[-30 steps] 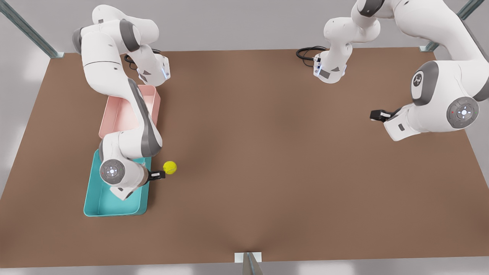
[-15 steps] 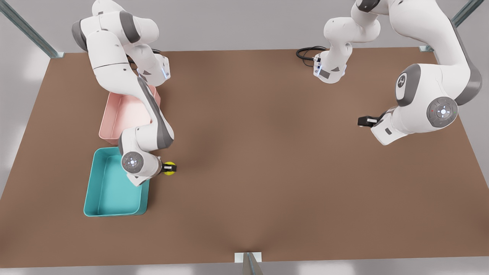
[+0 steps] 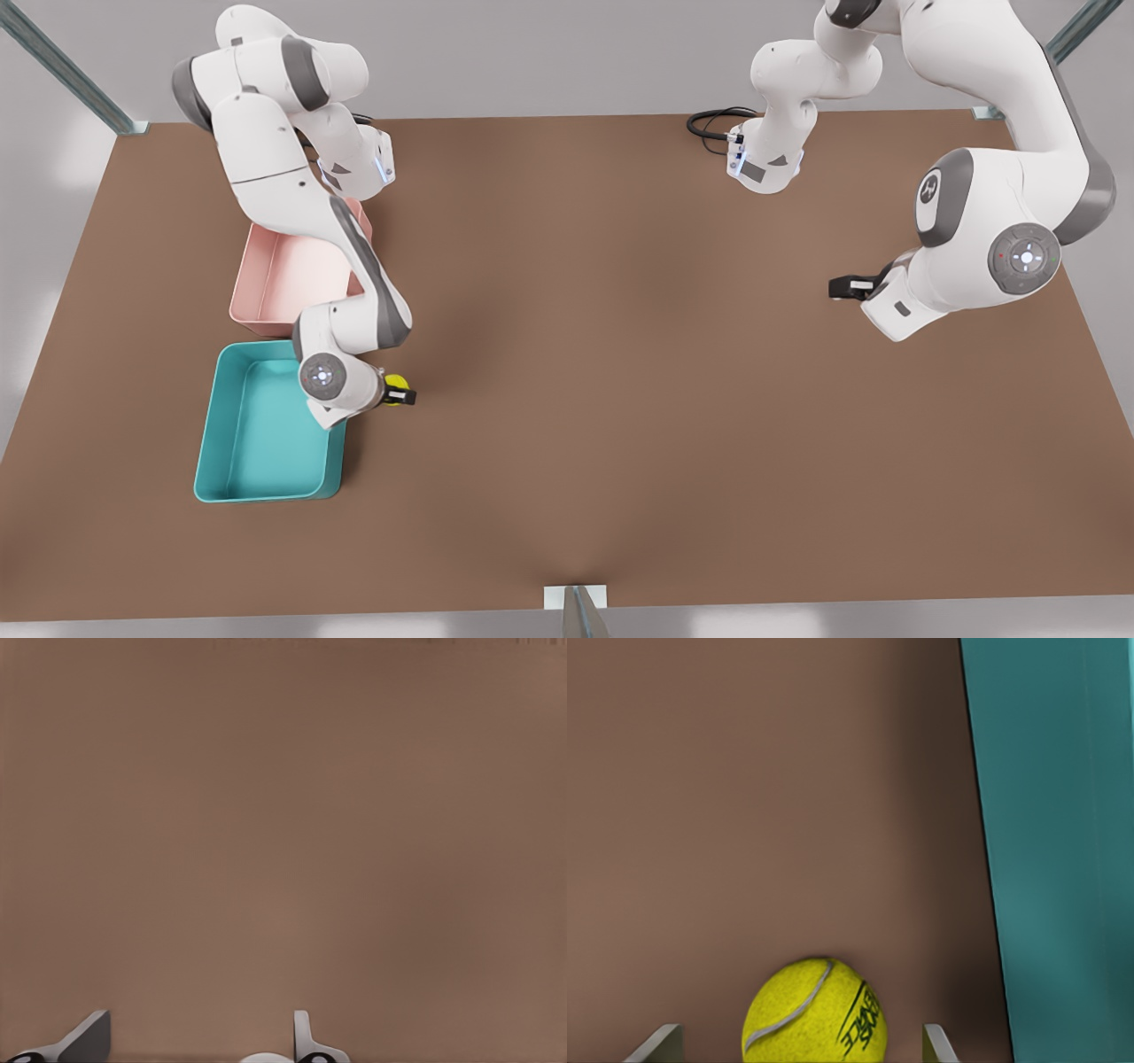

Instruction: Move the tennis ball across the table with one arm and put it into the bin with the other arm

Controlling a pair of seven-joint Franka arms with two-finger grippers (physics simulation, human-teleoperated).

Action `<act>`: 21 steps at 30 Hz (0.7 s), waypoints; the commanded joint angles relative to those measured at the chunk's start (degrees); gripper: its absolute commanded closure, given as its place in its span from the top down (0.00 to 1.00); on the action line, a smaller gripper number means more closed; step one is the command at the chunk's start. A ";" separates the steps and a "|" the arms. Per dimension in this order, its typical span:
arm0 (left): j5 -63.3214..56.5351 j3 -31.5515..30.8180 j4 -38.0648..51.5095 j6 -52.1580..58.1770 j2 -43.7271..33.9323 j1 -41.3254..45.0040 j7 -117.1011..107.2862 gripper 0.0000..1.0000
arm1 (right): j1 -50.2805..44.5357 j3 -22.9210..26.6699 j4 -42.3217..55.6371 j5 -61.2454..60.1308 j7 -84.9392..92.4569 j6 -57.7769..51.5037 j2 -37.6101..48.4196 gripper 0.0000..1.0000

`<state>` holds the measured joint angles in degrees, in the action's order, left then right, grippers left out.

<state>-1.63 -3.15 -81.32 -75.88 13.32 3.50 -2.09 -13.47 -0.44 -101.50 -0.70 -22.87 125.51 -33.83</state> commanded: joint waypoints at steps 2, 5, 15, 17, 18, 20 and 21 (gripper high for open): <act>-0.04 -0.01 0.02 -0.06 0.04 -0.07 -4.24 1.00 | -0.33 0.00 -0.02 -0.10 -4.38 2.54 -0.88 1.00; -0.04 -0.01 0.02 -0.06 0.13 -0.07 -4.24 1.00 | -0.51 0.00 -0.02 -0.10 -4.73 3.25 -1.59 1.00; 0.05 0.08 0.02 0.73 -0.05 -0.16 -4.24 1.00 | -0.59 0.00 -0.10 -0.10 -4.73 4.04 -4.13 1.00; 0.05 0.08 -0.06 0.73 0.04 -0.16 -4.24 1.00 | -0.59 0.00 -0.10 -0.10 -4.73 4.13 -4.31 1.00; 0.05 0.08 -0.06 0.73 0.13 -0.16 -4.24 1.00 | -0.59 0.00 -0.72 -0.10 -4.73 4.57 -4.31 1.00; 0.05 0.08 -0.06 0.64 0.22 -0.16 -4.24 1.00 | -0.51 0.09 -0.81 -0.10 -4.73 4.65 -4.31 1.00; 0.05 0.08 -0.06 0.64 0.22 -0.07 -4.24 1.00 | -0.51 0.00 -0.81 -0.10 -4.73 4.65 -4.57 1.00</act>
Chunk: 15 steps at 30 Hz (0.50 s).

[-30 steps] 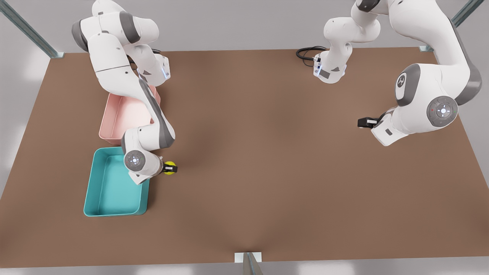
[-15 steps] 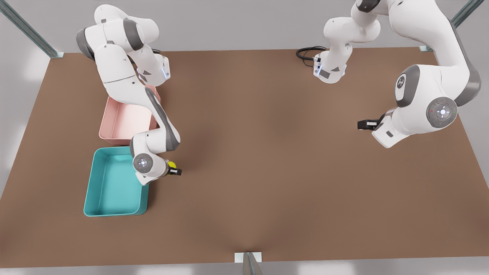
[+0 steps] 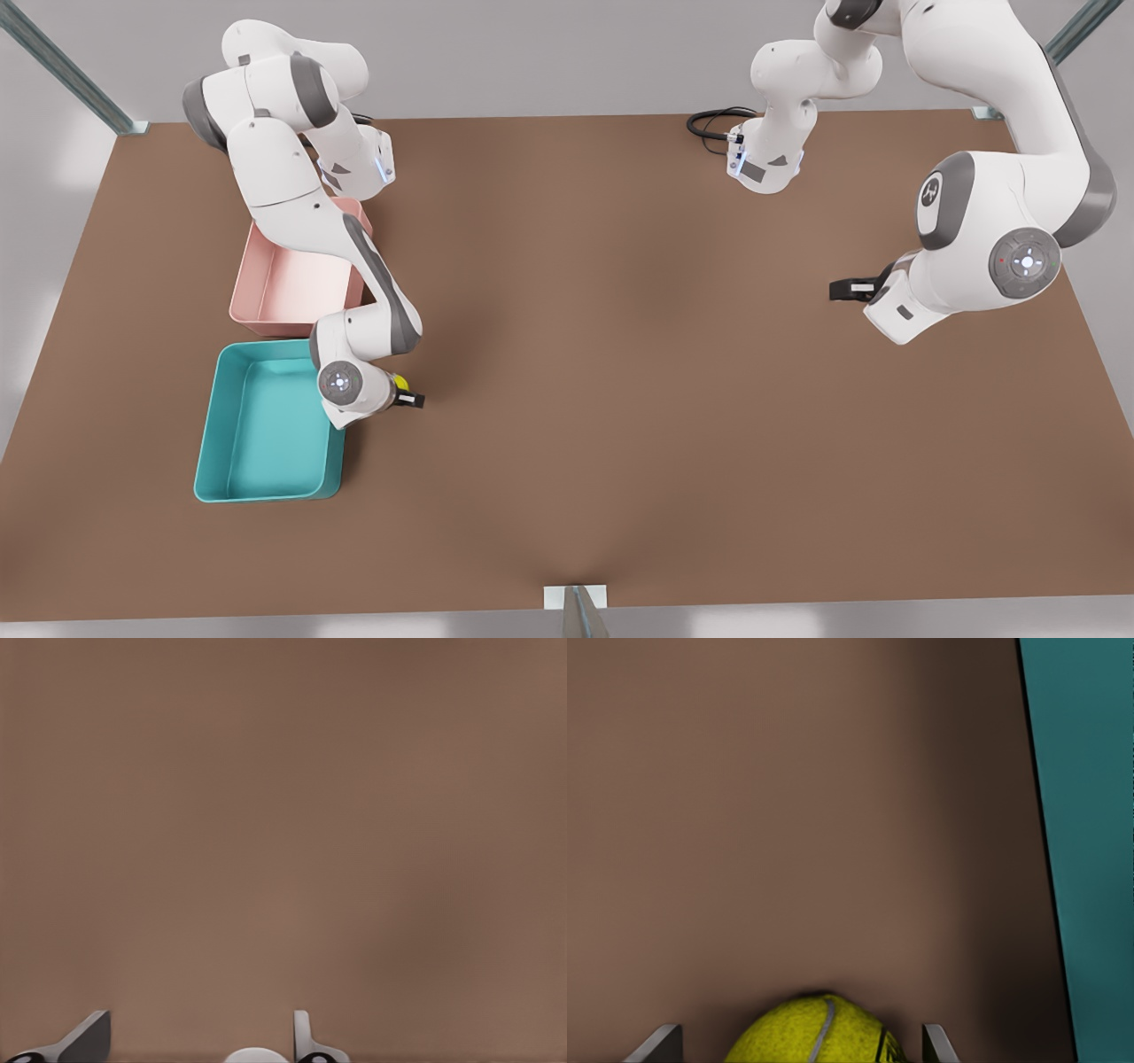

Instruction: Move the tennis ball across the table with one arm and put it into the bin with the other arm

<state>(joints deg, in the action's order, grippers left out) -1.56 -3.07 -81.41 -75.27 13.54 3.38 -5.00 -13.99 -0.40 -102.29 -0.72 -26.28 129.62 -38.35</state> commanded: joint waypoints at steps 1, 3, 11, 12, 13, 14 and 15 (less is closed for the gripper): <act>-0.02 -0.01 0.02 0.04 -0.01 0.05 -1.33 1.00 | 0.02 0.04 -0.02 -0.07 -1.32 0.54 -0.06 1.00; -0.02 -0.01 0.02 0.04 -0.01 0.05 -1.33 1.00 | -0.07 0.04 -0.02 -0.07 -1.32 0.54 -0.15 0.92; -0.02 -0.01 0.11 0.13 -0.10 0.05 -1.33 1.00 | -1.12 -0.13 0.25 -0.07 -1.41 -0.25 0.38 0.76; -0.02 -0.01 0.11 0.13 -0.10 0.05 -1.33 1.00 | -1.30 -0.13 0.07 -0.07 -1.41 -0.25 0.56 0.76; -0.02 -0.01 0.11 0.04 -0.10 0.05 -1.33 1.00 | -1.30 -0.13 0.07 -0.07 -1.41 -0.51 0.64 0.77; -0.02 -0.01 0.11 0.04 -0.10 0.05 -1.33 1.00 | -1.30 -0.13 -0.02 -0.07 -1.41 -0.51 0.64 0.77; -0.02 -0.01 0.11 0.12 -0.10 0.05 -1.33 1.00 | -1.30 -0.13 -0.10 -0.07 -1.41 -0.51 0.64 0.77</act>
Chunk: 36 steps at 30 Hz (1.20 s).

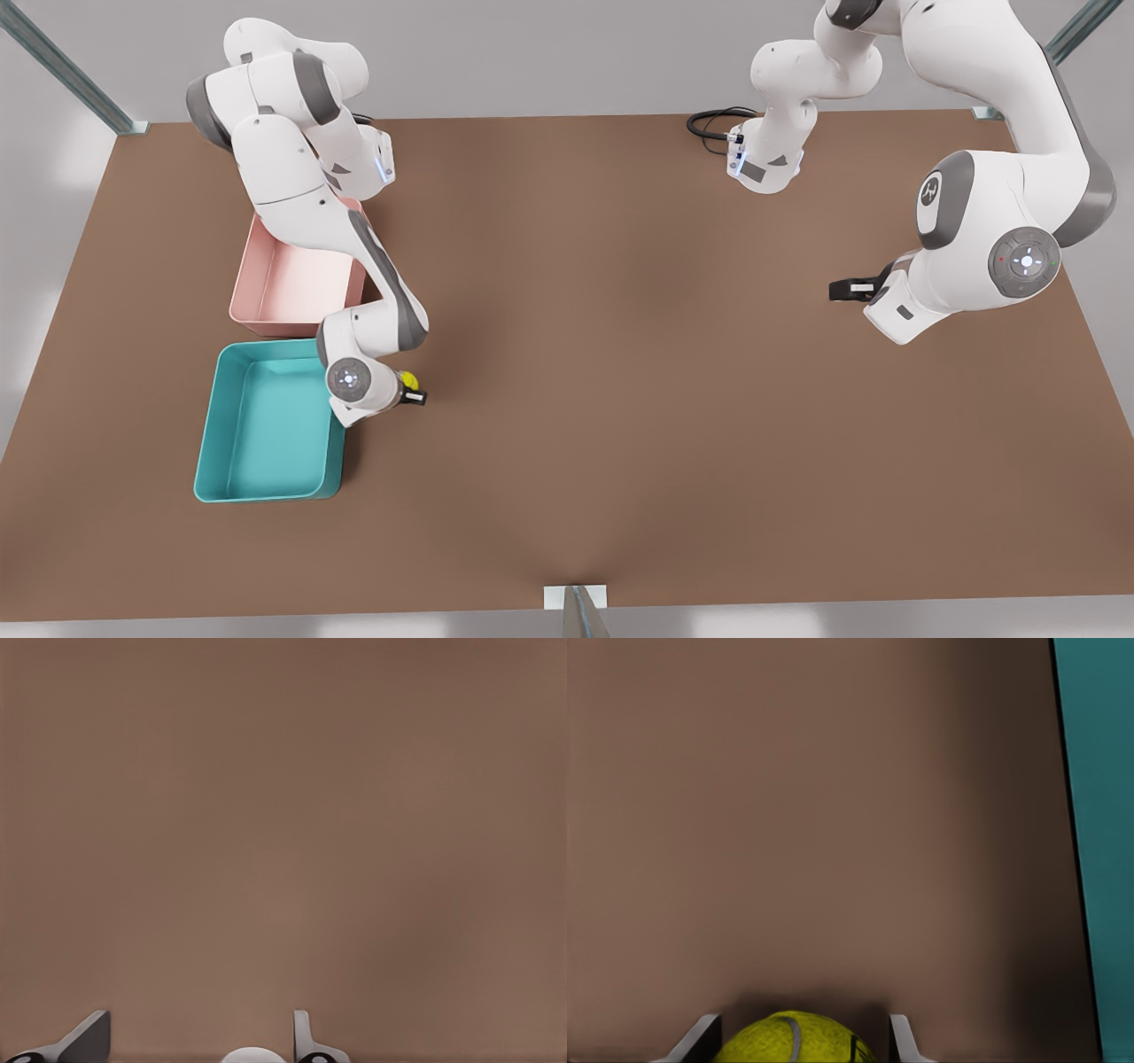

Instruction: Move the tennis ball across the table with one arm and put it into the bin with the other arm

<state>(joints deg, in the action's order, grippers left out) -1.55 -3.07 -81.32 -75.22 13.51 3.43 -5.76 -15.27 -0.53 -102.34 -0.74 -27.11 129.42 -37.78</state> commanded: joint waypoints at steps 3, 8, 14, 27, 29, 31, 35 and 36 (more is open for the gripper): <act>-0.03 -0.01 0.03 -0.02 -0.06 0.00 -0.57 1.00 | -0.02 0.00 0.04 -0.05 -0.49 -0.31 0.08 0.76; -0.03 -0.01 0.02 -0.02 -0.06 0.00 -0.57 1.00 | -0.20 -0.09 -0.05 -0.05 -0.49 -0.31 -0.10 0.76; -0.03 -0.01 0.03 -0.02 0.02 0.00 -0.57 1.00 | -0.72 -0.53 -0.49 -0.22 -0.40 -0.40 -0.10 0.79; -0.03 -0.01 0.11 -0.19 0.29 0.35 -1.45 1.00 | -0.55 -1.67 -1.63 -0.22 0.39 -1.01 -0.01 0.63; -0.03 -0.01 0.11 -0.19 0.29 0.35 -1.45 1.00 | -0.55 -2.20 -1.55 -0.31 0.39 -1.54 0.17 0.54; -0.03 -0.01 0.11 -0.19 0.29 0.44 -1.45 1.00 | -0.11 -2.64 -1.28 -0.22 0.39 -1.71 0.43 0.53; -0.03 -0.10 0.20 0.16 0.29 0.53 -2.68 1.00 | 0.77 -2.55 0.74 -4.44 4.25 -5.84 1.83 0.49; -0.03 -0.10 0.11 0.16 0.29 0.53 -2.68 1.00 | 1.03 -2.55 1.44 -4.44 4.52 -6.55 2.10 0.49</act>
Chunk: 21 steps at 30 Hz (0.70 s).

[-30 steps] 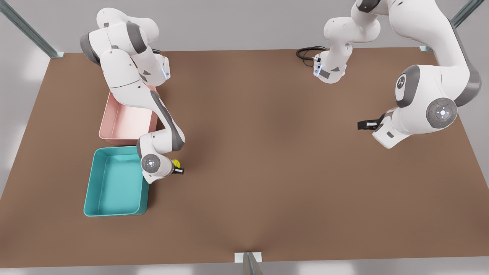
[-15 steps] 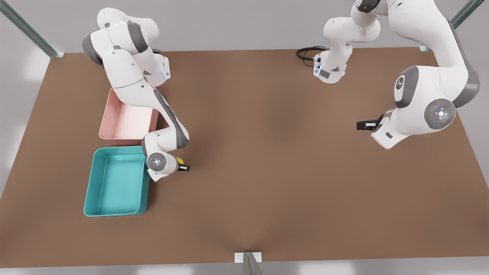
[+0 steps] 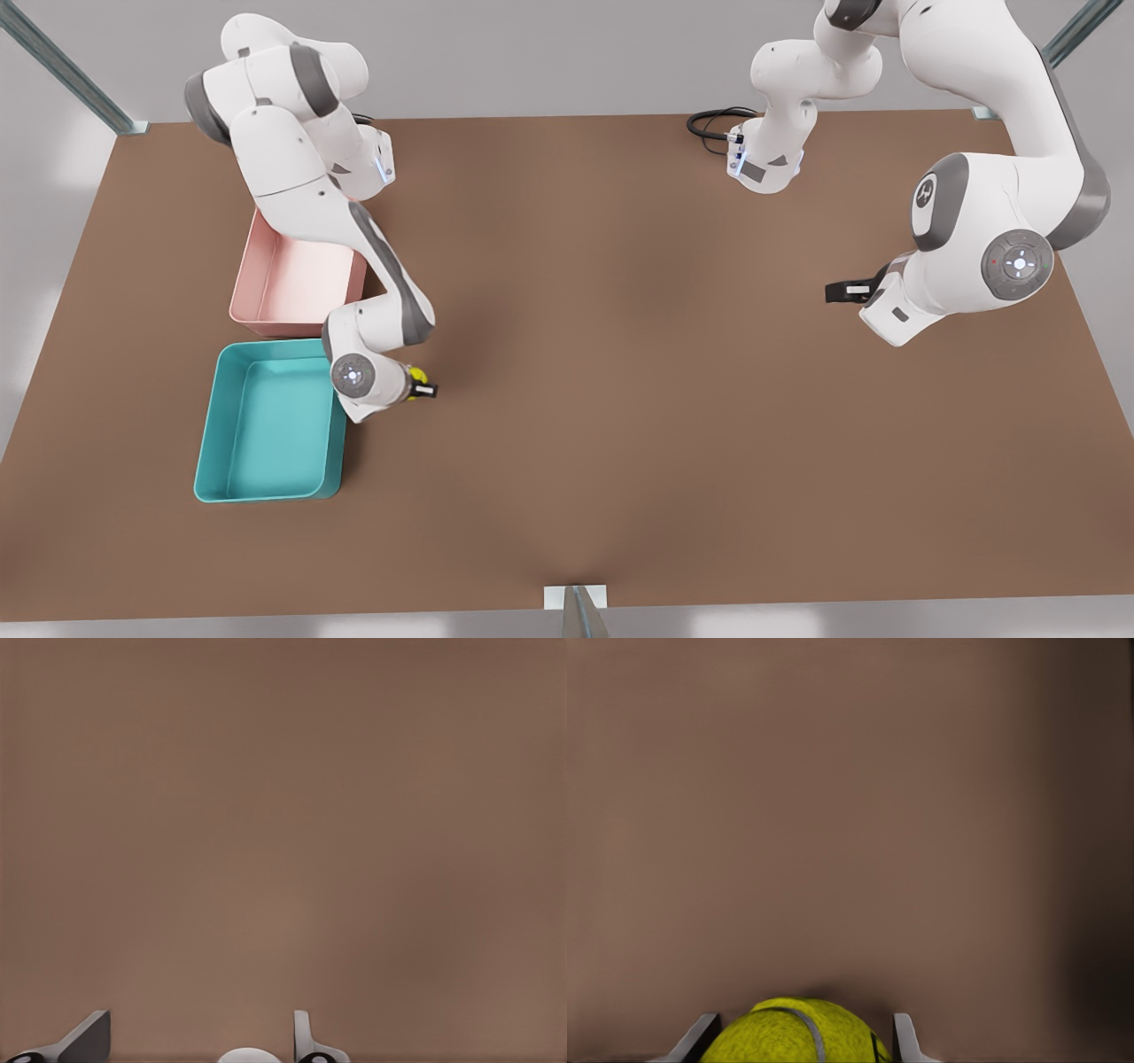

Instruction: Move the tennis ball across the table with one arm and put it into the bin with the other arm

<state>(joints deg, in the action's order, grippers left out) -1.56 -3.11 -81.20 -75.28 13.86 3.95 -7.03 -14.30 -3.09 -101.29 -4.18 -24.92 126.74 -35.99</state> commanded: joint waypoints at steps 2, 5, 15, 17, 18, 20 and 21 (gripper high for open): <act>-0.02 -0.05 -0.01 0.14 -0.06 0.01 -1.41 1.00 | 1.55 0.02 2.50 -1.00 4.52 -5.98 0.83 0.48; -0.02 -0.05 -0.01 0.05 -0.06 0.09 -1.41 1.00 | 5.15 0.10 5.66 -1.00 11.37 -10.99 3.99 0.48; -0.02 -0.05 -0.01 0.23 -0.06 0.18 -1.41 1.00 | 15.35 10.56 15.69 6.29 45.05 -24.09 1.27 1.00; -0.02 -0.05 -0.01 0.14 -0.06 0.27 -1.41 1.00 | 15.18 10.48 15.60 5.94 44.52 -24.09 1.09 1.00; -0.02 -0.05 -0.01 0.14 -0.06 0.27 -1.41 1.00 | 15.00 10.39 15.60 5.94 44.08 -24.09 1.09 1.00; -0.02 -0.05 -0.01 0.14 -0.06 0.36 -1.41 1.00 | 14.74 9.95 15.77 5.94 42.67 -24.35 1.18 1.00; -0.02 -0.05 -0.01 0.14 -0.06 0.27 -1.41 1.00 | 13.68 9.77 17.00 5.94 38.90 -25.40 1.53 1.00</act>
<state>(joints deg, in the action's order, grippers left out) -1.55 -3.16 -81.23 -75.17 13.86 4.26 -8.01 -0.32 6.83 -83.88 1.58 0.37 103.41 -34.69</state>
